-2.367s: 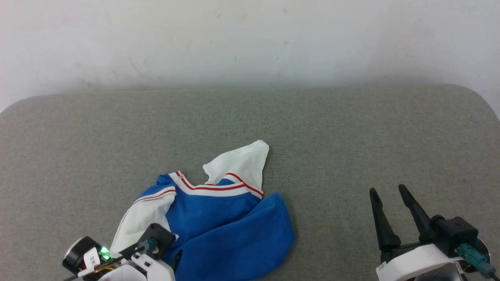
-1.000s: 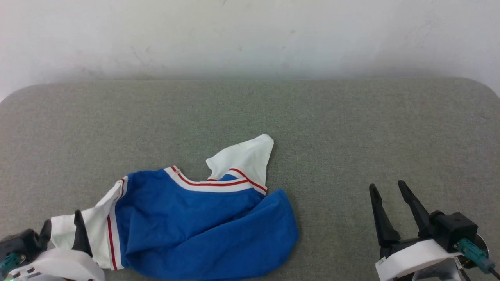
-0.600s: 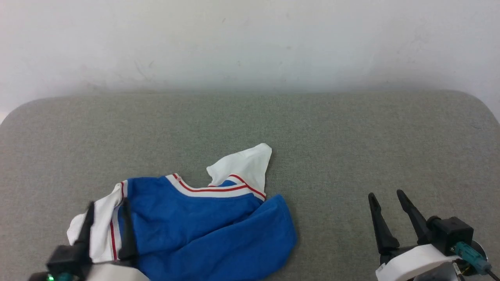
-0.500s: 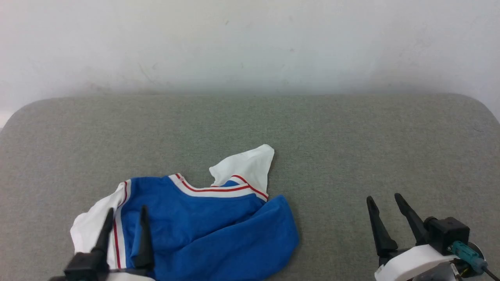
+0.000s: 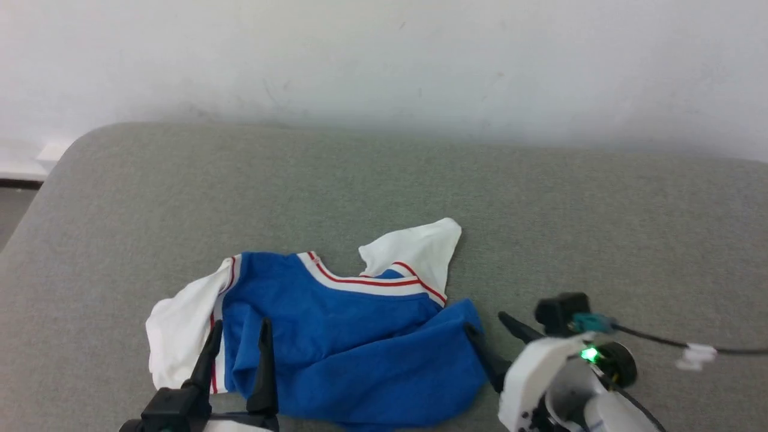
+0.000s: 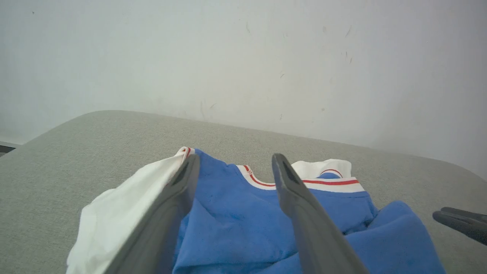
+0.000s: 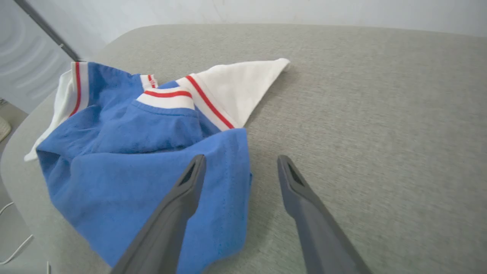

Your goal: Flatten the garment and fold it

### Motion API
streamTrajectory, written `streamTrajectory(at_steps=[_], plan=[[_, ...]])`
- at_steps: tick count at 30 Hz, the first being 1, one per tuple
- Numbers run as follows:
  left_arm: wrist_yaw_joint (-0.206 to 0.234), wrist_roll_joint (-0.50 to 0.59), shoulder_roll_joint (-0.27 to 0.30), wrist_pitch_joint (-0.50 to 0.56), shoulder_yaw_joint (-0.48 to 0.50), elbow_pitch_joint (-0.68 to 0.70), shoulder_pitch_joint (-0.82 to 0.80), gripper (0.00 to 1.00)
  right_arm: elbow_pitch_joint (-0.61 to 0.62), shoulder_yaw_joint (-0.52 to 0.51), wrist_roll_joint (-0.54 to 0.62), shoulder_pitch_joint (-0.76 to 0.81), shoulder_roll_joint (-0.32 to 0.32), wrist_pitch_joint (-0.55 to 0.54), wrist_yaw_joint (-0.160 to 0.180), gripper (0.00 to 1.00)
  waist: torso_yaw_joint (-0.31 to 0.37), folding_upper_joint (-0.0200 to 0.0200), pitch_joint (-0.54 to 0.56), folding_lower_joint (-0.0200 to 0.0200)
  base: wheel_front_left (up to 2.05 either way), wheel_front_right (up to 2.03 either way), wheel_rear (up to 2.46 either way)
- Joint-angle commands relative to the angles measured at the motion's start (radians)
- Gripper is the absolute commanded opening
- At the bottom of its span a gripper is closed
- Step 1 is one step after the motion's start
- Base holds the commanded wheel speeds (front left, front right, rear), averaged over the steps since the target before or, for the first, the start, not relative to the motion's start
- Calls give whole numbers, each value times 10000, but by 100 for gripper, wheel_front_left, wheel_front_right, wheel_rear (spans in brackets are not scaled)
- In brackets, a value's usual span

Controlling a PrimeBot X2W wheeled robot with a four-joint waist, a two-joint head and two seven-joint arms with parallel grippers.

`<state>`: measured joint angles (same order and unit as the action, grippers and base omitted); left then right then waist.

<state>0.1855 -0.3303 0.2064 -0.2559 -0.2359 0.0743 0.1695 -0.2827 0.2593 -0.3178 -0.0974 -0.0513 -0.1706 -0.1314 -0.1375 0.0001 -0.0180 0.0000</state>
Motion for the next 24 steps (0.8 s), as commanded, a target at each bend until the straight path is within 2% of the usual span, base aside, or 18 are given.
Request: streamTrajectory(at_steps=[1,11,12,14,15,18,24], plan=[[-54,106,-60,-46,17,-49,-173,100,-204,123,-114,-331,11,-204,7,100,-222,-1,-160,0,0,0,0],[-376,305,-397,-56,168,-154,-600,100,-3759,1185,-427,-2136,11,-2628,7,100,-758,-1,-487,0,0,0,0],[-399,322,-421,-57,204,-169,-609,100,-4012,1324,-563,-2192,11,-2875,7,91,-771,-1,-499,0,0,0,0],[-438,360,-460,-57,285,-185,-613,100,-4286,1628,-980,-2255,11,-3261,7,6,-767,-1,-514,0,0,0,0],[-450,377,-482,-57,335,-188,-605,100,-4337,1731,-1140,-2291,11,-3328,7,0,-749,-1,-506,0,0,0,0],[-465,440,-532,-57,483,-214,-546,100,-4181,1806,-1462,-2393,11,-2952,7,0,-636,-1,-420,0,0,0,0],[-453,533,-571,-58,787,-211,-332,100,-3119,805,-1037,-1981,-194,-1109,7,0,-253,-1,-85,0,0,0,0]])
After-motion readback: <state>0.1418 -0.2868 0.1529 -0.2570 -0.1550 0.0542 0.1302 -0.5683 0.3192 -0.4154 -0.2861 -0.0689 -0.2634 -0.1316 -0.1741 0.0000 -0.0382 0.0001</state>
